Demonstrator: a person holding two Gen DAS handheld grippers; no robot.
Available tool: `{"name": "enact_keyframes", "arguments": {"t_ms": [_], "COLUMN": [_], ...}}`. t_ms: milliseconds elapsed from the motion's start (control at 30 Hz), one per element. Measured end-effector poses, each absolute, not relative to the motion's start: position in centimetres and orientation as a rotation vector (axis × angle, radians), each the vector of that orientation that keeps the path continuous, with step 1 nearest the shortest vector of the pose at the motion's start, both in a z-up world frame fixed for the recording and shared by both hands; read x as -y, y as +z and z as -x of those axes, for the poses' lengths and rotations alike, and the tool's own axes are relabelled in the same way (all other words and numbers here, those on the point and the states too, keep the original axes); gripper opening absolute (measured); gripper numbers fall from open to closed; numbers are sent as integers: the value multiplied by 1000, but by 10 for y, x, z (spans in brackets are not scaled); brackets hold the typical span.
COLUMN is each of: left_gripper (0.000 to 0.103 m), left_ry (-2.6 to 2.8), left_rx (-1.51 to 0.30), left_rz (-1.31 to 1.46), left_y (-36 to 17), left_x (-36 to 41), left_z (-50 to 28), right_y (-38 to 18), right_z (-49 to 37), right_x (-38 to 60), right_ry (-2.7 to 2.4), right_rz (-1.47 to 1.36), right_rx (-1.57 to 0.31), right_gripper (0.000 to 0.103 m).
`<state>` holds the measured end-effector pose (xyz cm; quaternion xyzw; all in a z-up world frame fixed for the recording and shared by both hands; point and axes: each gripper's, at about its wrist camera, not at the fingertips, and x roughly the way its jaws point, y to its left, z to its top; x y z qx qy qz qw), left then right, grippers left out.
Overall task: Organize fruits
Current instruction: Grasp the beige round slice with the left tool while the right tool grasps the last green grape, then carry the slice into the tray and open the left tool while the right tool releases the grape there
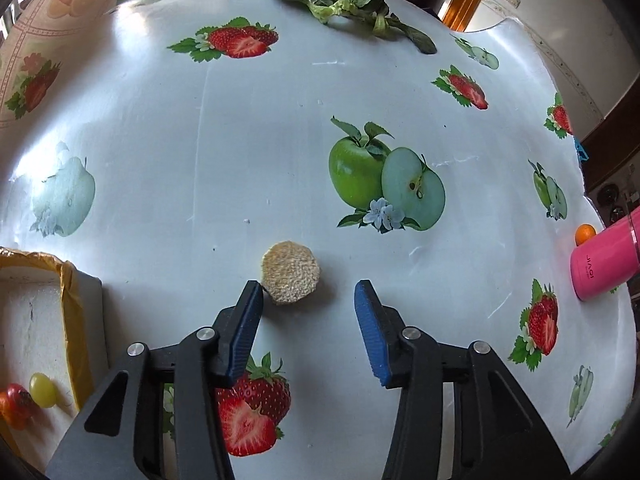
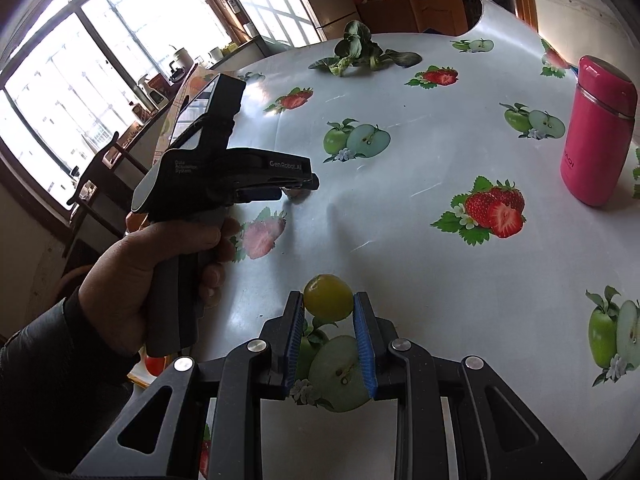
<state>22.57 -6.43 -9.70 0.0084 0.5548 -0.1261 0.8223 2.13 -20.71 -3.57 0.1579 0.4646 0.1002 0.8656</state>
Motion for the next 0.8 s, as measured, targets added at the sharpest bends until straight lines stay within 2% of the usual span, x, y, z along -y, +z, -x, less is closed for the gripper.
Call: {"name": "enact_keyframes", "arguments": {"t_ms": [67, 800], "left_gripper": [24, 24], "left_ry": [-278, -271], "left_rx": [-1184, -1180], "left_rz": [-27, -16], "left_y": [-96, -62], "left_x": [64, 27], "left_z": [-226, -112], "right_y": [-34, -19], "right_z": [-21, -15], "right_x": [210, 175], "right_ry": [204, 262], "right_rz": [-329, -274], "right_rx": [-967, -942], "right_gripper": [25, 25]}}
